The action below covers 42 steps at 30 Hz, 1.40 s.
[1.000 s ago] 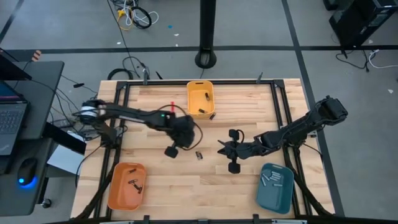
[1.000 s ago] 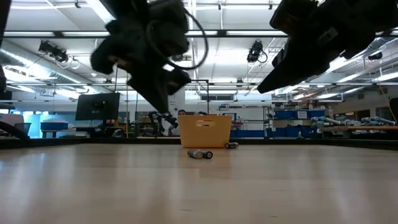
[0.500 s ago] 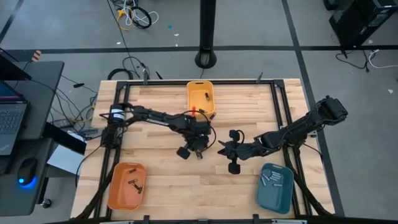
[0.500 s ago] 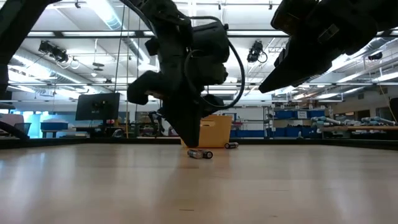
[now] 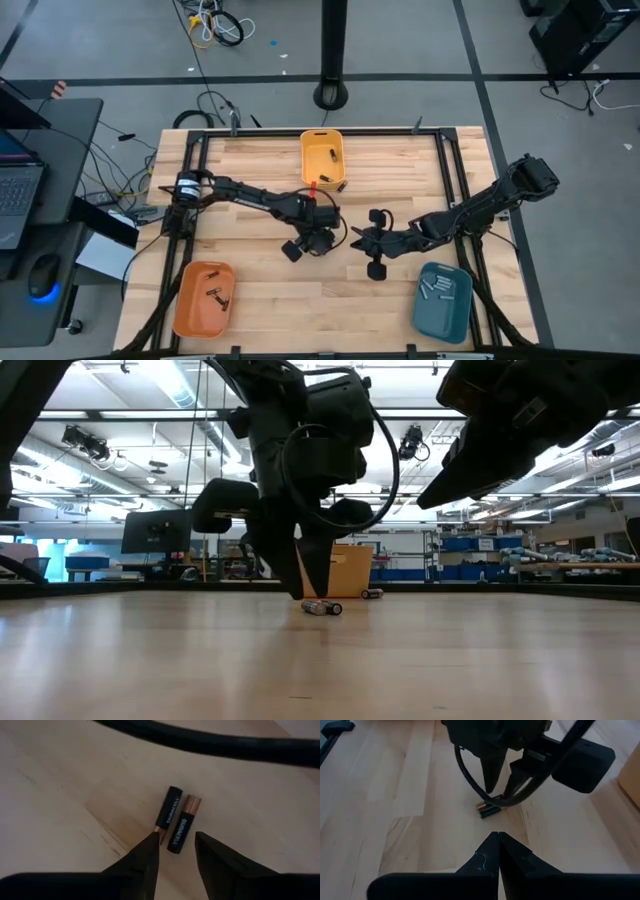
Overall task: Sort batteries
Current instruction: Put the small black battery into the orange bin
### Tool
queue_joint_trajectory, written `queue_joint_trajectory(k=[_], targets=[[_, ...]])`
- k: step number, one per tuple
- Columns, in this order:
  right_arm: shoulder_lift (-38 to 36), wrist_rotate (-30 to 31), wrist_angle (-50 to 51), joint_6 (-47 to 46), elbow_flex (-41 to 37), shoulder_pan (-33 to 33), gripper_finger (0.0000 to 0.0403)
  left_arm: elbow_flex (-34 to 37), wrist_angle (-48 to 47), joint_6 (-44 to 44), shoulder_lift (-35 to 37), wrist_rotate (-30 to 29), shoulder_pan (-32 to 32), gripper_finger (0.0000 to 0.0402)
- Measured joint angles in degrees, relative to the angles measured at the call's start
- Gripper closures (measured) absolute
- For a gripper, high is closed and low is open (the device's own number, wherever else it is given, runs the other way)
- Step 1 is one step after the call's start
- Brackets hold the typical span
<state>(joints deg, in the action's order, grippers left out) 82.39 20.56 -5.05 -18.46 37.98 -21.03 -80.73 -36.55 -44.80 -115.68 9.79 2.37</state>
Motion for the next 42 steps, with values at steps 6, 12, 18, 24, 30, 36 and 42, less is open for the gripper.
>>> queue_joint_trajectory(k=[6,12,18,24,30,36,42], targets=[[0.00,0.02,0.01,0.10,0.00,0.02,0.0389,0.00,0.16,0.01,-0.13,0.08,-0.02,0.0266],[0.00,0.02,0.18,0.17,0.00,0.02,0.0388,0.06,-0.73,0.09,-1.29,0.83,0.00,0.0266],[-0.02,0.24,0.60,0.02,0.00,-0.01,0.0389,-0.15,-0.30,0.14,-2.44,1.15,0.00,0.0266],[-0.02,0.41,0.72,0.11,0.00,-0.01,0.0389,-0.15,-0.36,0.10,-2.56,1.22,0.02,0.0277],[-0.02,0.42,0.56,0.11,0.00,-0.01,0.0389,-0.11,-0.75,0.06,-2.60,1.59,0.88,0.0347],[-0.02,0.42,0.41,0.05,0.00,-0.01,0.0390,-0.09,-0.42,0.34,-2.64,3.32,1.61,0.0382],[-0.02,0.43,0.33,-0.01,0.00,-0.01,0.0389,-2.41,-6.56,2.91,-2.44,2.71,2.09,0.0382]])
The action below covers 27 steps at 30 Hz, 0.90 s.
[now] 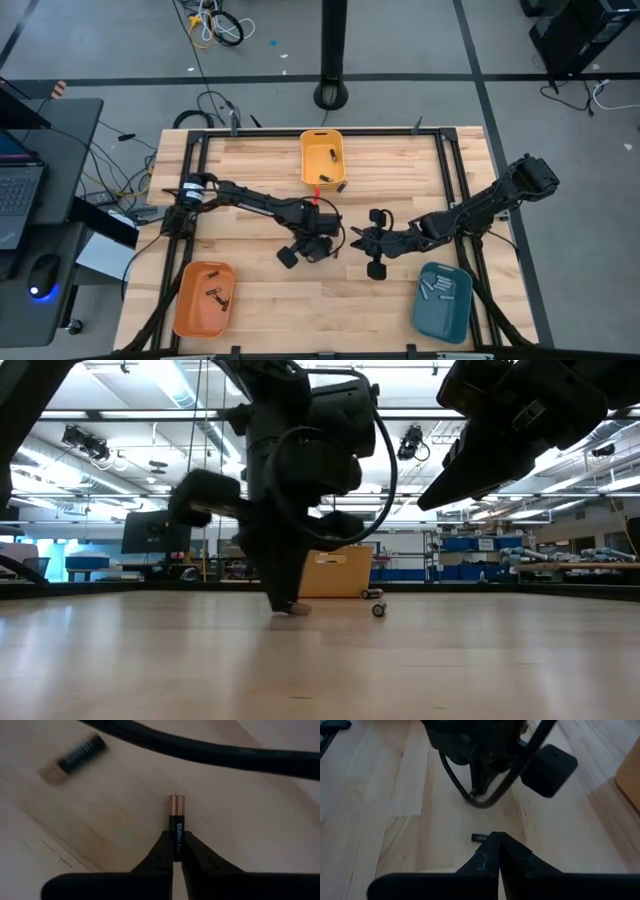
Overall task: Sort batteries
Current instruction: Put the small black battery into the orange bin
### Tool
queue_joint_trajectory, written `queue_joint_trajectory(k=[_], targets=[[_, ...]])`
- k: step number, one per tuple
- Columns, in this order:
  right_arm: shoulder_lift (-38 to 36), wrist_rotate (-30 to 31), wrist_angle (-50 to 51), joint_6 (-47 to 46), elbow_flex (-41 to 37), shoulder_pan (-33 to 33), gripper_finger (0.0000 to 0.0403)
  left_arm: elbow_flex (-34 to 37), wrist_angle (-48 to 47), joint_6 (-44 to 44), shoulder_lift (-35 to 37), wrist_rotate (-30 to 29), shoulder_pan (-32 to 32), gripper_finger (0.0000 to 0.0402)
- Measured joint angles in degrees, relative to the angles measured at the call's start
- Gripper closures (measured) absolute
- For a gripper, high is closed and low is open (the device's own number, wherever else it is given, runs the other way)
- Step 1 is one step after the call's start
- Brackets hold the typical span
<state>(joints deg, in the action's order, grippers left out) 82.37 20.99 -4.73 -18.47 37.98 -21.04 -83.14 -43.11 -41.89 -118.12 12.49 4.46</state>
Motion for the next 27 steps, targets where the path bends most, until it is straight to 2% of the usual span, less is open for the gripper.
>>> queue_joint_trajectory(k=[5,10,14,21,27], targets=[[0.00,0.00,-0.57,0.01,0.00,0.00,0.0390,-0.90,-6.02,1.63,3.30,-0.25,0.56,0.0382],[0.00,0.00,-0.53,0.46,0.00,0.00,0.0389,-0.90,-12.70,8.26,7.98,-0.61,1.74,0.0382],[0.00,0.62,-0.82,1.88,0.00,0.00,0.0390,-0.04,-14.49,13.94,13.50,-1.77,3.63,0.0382],[0.00,1.05,-1.37,2.23,-0.19,0.82,0.0390,8.67,-12.56,28.12,24.92,-6.40,8.81,0.0382],[0.00,0.60,-8.62,4.00,-3.48,1.75,0.0390,17.44,-11.37,44.88,33.91,-7.98,15.91,0.0382]])
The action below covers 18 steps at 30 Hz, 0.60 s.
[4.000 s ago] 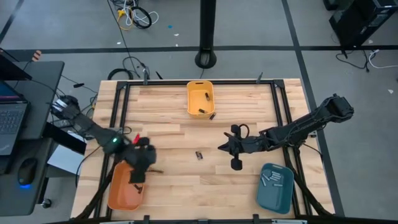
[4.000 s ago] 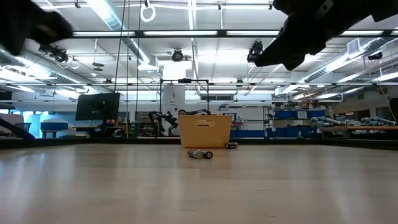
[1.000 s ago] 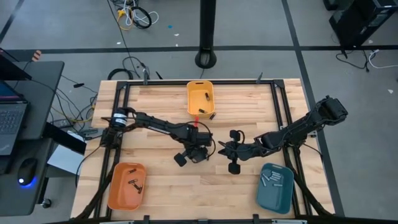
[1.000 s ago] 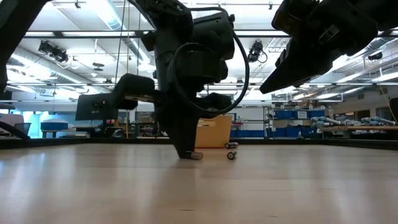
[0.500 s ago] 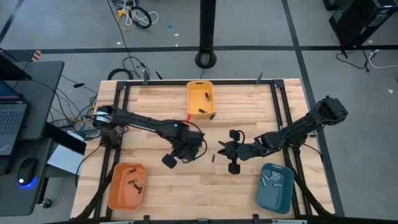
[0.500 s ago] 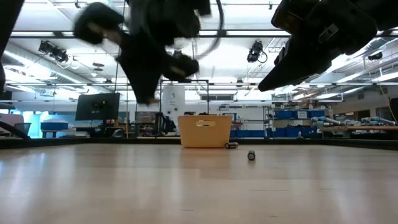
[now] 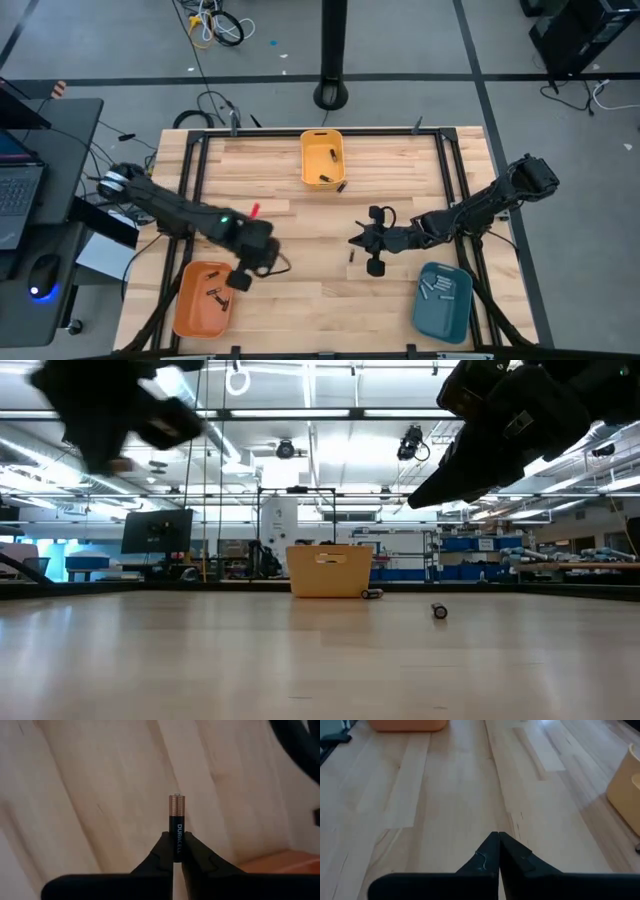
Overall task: Sort batteries
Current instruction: Put the small black battery into the orange bin
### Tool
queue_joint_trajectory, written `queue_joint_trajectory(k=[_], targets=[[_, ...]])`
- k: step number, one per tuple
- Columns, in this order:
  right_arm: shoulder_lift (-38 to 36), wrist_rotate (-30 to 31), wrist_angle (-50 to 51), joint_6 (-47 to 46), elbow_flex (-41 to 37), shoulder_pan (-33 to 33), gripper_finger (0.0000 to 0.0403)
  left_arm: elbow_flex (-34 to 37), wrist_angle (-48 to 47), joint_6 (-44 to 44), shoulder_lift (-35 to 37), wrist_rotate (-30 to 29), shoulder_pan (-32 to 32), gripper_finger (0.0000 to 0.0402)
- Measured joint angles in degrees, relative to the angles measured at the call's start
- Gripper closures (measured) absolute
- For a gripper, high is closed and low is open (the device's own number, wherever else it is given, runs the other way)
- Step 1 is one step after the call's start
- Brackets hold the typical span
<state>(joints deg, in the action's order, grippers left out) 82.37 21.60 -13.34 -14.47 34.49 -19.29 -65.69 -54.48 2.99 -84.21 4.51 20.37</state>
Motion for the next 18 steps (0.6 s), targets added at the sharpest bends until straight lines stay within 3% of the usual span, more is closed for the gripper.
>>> queue_joint_trajectory(k=[5,18], targets=[[0.00,-0.47,-4.53,-0.21,-2.30,0.42,0.0390,3.85,0.64,14.62,4.75,-0.44,6.43,0.0382],[0.00,-1.80,-8.25,4.14,-2.51,2.75,0.0390,10.65,0.95,47.84,8.36,-4.94,23.70,0.0382]])
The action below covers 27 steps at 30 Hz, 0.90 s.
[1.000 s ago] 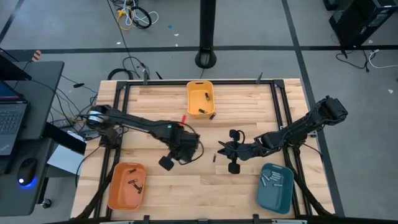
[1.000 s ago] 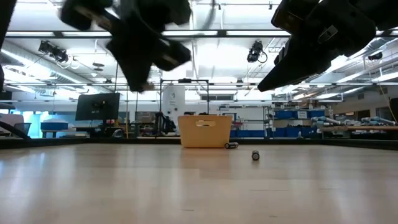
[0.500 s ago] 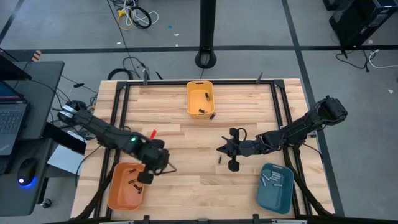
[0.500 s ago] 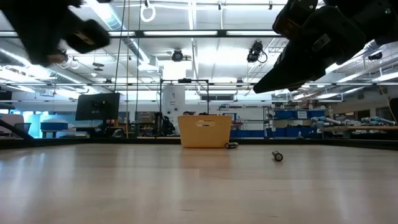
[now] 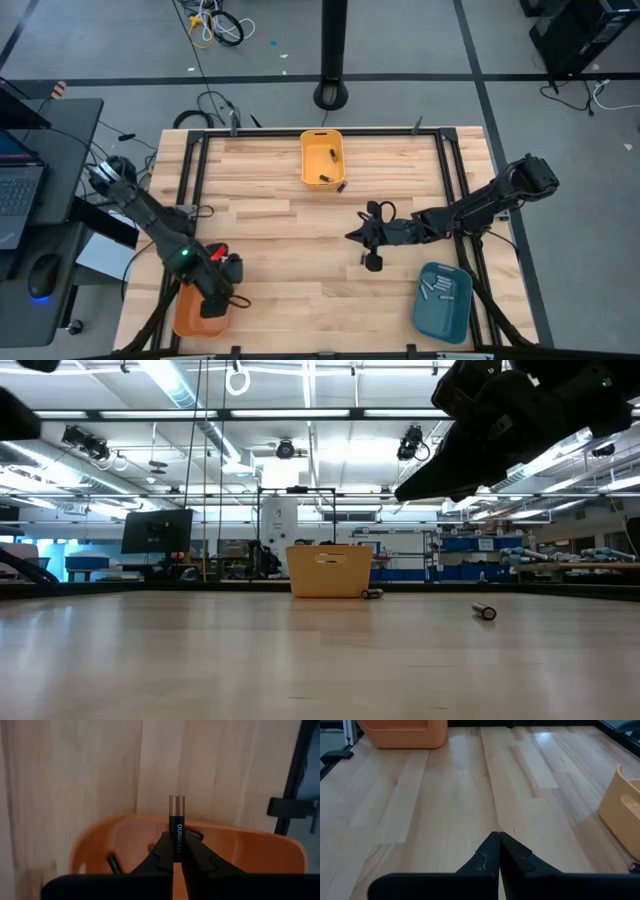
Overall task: Sort batteries
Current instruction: Put the small black battery into the orange bin
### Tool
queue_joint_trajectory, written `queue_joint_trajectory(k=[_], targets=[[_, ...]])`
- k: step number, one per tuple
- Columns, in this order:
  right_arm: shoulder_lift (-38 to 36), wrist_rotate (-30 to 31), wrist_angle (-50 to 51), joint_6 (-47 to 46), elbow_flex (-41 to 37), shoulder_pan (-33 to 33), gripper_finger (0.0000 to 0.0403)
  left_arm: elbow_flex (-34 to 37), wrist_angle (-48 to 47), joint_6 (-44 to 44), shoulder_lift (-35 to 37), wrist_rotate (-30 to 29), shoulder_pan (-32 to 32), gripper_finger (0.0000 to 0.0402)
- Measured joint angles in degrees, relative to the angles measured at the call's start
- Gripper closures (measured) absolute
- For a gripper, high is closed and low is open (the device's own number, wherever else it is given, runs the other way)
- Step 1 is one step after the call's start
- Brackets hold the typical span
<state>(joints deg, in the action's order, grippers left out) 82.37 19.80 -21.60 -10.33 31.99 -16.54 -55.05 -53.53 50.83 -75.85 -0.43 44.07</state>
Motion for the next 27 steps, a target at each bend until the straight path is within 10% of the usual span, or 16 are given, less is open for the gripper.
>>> queue_joint_trajectory(k=[27], targets=[[0.00,-7.94,-1.95,4.99,0.00,7.77,0.0389,10.40,3.47,23.14,5.04,-4.01,9.03,0.0349]])
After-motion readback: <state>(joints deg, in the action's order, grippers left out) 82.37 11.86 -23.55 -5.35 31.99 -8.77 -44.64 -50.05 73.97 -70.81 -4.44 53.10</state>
